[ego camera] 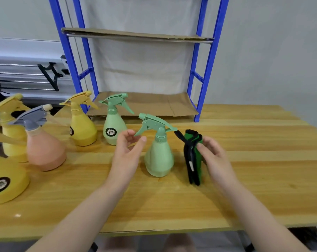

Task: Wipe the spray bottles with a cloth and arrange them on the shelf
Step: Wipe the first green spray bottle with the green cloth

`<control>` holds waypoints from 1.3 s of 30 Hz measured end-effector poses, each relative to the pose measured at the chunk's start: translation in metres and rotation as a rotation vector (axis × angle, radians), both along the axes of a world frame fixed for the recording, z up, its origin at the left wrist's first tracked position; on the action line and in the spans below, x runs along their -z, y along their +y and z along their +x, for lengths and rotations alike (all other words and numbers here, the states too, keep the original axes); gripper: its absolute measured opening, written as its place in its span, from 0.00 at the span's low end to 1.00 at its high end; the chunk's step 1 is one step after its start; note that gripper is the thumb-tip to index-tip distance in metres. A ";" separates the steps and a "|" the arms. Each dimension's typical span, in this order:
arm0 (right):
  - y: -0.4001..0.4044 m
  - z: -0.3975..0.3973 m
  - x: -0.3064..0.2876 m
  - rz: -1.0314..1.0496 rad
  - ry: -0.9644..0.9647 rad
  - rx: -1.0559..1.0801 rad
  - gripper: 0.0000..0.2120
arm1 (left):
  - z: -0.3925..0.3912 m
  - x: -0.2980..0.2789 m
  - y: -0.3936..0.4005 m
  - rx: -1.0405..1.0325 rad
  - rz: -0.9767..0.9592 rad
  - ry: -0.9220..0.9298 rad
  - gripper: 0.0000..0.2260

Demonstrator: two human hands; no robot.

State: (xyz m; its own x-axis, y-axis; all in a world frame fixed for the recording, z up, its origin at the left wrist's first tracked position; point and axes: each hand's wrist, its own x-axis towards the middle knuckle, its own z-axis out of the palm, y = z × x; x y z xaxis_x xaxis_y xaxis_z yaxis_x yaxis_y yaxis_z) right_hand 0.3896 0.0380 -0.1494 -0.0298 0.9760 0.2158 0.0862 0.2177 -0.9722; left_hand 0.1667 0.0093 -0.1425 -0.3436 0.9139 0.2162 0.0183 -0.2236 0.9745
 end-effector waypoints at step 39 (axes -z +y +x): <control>0.072 -0.098 0.035 0.140 -0.341 -0.392 0.35 | -0.022 -0.007 0.082 0.078 0.241 -0.123 0.06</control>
State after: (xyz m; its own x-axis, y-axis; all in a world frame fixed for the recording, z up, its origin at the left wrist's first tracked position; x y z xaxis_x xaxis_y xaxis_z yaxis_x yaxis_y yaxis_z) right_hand 0.2917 0.1105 -0.1844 -0.4773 0.8401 0.2575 0.2780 0.4224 -0.8627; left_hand 0.1450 0.0912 -0.1353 -0.3111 0.8660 0.3914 -0.1231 -0.4451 0.8870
